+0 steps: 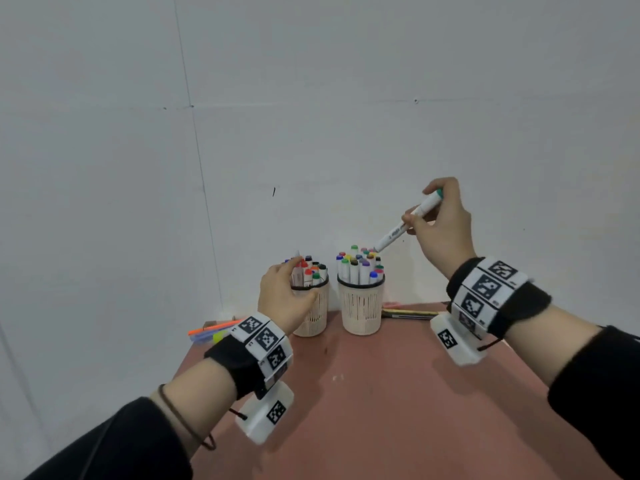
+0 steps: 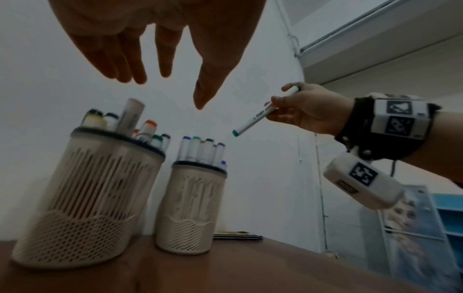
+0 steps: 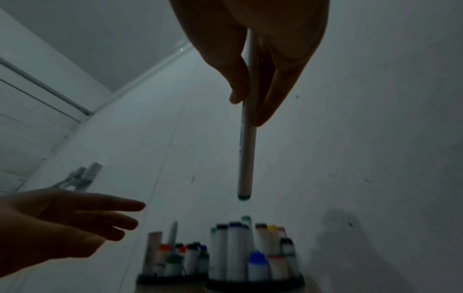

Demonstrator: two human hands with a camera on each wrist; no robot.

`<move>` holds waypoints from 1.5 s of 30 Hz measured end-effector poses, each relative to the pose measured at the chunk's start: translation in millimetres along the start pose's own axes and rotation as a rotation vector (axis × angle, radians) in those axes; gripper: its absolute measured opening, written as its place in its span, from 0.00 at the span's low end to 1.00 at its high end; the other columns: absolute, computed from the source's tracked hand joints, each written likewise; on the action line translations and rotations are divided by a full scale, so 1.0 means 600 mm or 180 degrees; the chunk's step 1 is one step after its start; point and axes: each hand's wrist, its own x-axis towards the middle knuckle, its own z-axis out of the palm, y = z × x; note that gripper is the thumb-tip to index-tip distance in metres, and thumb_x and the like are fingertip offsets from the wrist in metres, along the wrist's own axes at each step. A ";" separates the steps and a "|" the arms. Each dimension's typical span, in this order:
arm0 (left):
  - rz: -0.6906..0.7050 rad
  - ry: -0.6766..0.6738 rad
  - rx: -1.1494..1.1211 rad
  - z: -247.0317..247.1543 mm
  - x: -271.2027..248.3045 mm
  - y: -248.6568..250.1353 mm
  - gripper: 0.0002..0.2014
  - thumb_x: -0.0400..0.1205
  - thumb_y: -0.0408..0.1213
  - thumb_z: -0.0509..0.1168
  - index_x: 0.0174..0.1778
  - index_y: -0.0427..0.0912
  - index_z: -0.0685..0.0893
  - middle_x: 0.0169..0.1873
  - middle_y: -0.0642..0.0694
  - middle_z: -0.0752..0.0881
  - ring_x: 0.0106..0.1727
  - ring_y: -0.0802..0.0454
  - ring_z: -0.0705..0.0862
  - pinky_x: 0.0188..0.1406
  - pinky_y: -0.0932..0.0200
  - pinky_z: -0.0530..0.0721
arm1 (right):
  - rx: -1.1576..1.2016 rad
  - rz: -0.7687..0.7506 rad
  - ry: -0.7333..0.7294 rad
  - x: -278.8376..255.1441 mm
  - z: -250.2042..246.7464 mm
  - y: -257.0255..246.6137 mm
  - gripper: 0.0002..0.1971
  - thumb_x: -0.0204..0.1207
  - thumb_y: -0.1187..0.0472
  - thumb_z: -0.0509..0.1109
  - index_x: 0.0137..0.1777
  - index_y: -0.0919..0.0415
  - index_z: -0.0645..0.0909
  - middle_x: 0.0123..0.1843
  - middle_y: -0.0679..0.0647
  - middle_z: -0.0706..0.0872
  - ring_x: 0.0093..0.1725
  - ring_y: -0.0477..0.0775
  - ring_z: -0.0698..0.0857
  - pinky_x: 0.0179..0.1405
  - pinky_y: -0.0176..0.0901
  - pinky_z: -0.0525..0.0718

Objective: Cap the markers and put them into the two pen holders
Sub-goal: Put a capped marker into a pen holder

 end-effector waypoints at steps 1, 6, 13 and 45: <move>-0.0096 0.0001 0.0030 0.007 0.011 -0.007 0.33 0.74 0.38 0.72 0.76 0.43 0.70 0.68 0.40 0.75 0.73 0.46 0.70 0.72 0.56 0.66 | -0.0133 -0.0006 -0.0112 0.008 0.008 0.013 0.19 0.74 0.74 0.70 0.53 0.55 0.67 0.41 0.60 0.86 0.38 0.49 0.86 0.45 0.48 0.89; -0.0539 -0.0059 -0.0032 0.030 0.060 -0.044 0.42 0.71 0.41 0.76 0.80 0.42 0.63 0.75 0.40 0.71 0.76 0.44 0.68 0.76 0.51 0.66 | -0.0248 0.0141 -0.0360 0.029 0.040 0.065 0.19 0.72 0.75 0.71 0.52 0.55 0.68 0.44 0.66 0.85 0.38 0.52 0.85 0.40 0.40 0.88; -0.0551 -0.0142 -0.0357 0.044 0.096 -0.075 0.47 0.67 0.41 0.80 0.81 0.49 0.63 0.75 0.43 0.71 0.75 0.46 0.71 0.73 0.51 0.71 | -0.0290 0.0114 -0.0458 0.045 0.074 0.104 0.19 0.71 0.74 0.73 0.51 0.56 0.69 0.42 0.65 0.85 0.37 0.52 0.86 0.41 0.44 0.89; -0.0761 -0.0188 -0.0550 0.071 0.117 -0.109 0.48 0.68 0.40 0.80 0.80 0.40 0.59 0.70 0.44 0.77 0.68 0.48 0.78 0.67 0.54 0.77 | -0.0243 0.0443 -0.0837 0.032 0.153 0.161 0.07 0.75 0.67 0.73 0.46 0.53 0.87 0.42 0.57 0.87 0.44 0.53 0.84 0.55 0.44 0.84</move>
